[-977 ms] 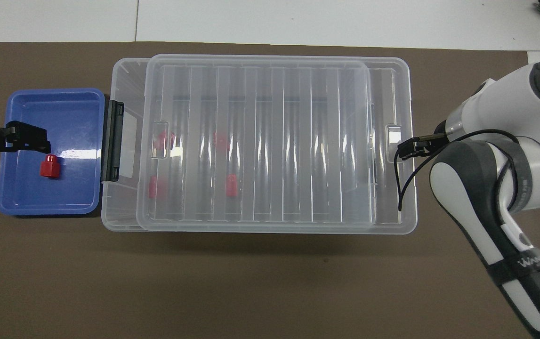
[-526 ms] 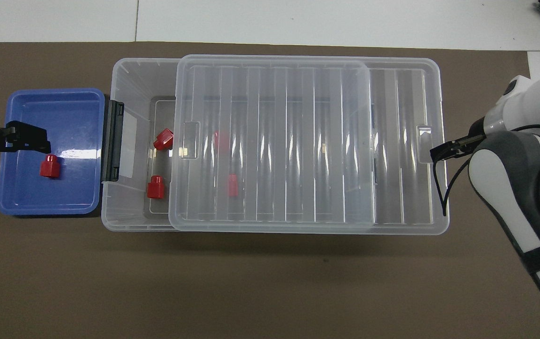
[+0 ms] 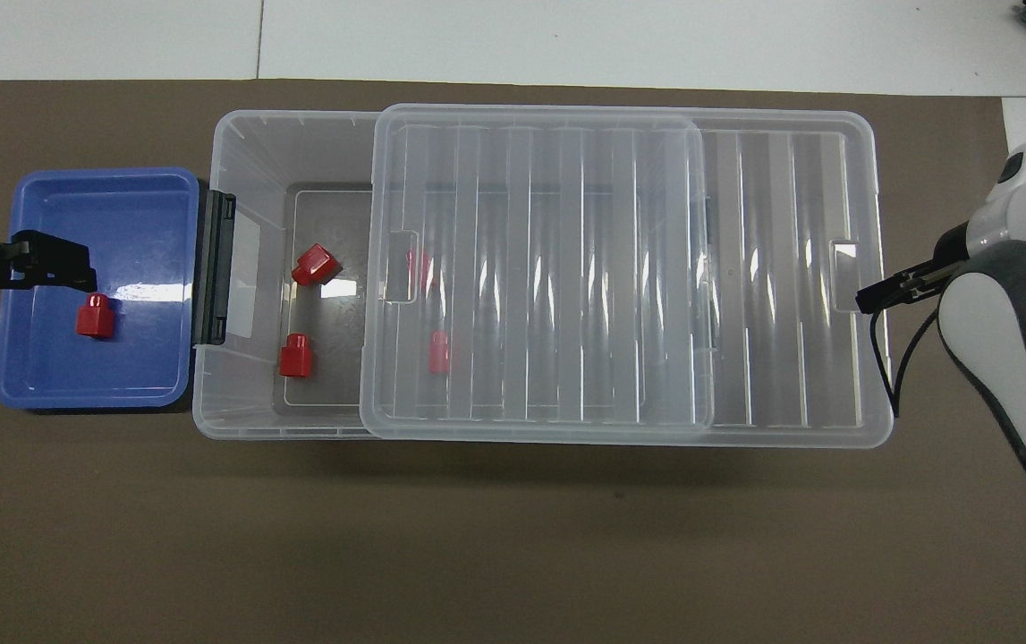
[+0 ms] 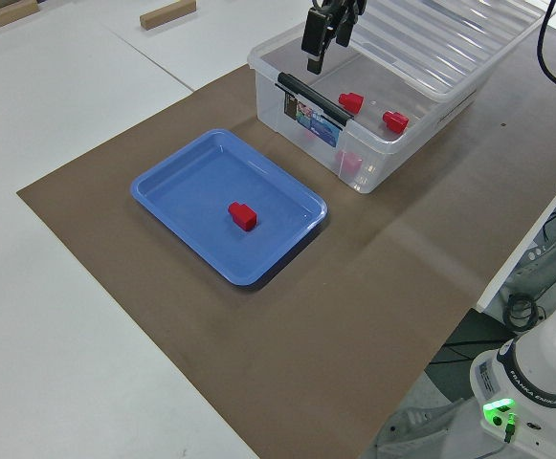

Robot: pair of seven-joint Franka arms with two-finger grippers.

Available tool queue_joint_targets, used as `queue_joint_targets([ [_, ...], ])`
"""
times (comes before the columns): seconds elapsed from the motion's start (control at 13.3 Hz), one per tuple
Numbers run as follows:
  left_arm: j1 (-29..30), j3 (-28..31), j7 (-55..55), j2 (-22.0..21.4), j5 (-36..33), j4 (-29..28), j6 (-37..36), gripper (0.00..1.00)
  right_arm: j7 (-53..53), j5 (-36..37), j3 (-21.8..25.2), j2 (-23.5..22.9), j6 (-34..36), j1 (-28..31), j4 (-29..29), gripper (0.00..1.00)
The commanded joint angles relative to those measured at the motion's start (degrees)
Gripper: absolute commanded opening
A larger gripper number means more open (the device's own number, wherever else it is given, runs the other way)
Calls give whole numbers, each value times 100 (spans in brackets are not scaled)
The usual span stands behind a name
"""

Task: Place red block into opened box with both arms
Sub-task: 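Slide the clear lid with the right gripper away from the blue tray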

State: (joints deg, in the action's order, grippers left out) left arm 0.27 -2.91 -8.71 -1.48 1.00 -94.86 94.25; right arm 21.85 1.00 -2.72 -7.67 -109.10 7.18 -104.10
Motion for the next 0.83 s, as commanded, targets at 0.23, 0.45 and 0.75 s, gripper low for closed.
queue_joint_targets([
  [0.23,-10,10,-193,-327,32,-313,195,100,469,23,-36,152,29,372,-146,100],
  [0.45,631,45,654,119,50,-261,866,100,644,49,-27,143,11,407,-146,100],
  [0.75,817,63,1485,991,41,-837,2557,100,689,120,-27,143,2,451,-146,100],
])
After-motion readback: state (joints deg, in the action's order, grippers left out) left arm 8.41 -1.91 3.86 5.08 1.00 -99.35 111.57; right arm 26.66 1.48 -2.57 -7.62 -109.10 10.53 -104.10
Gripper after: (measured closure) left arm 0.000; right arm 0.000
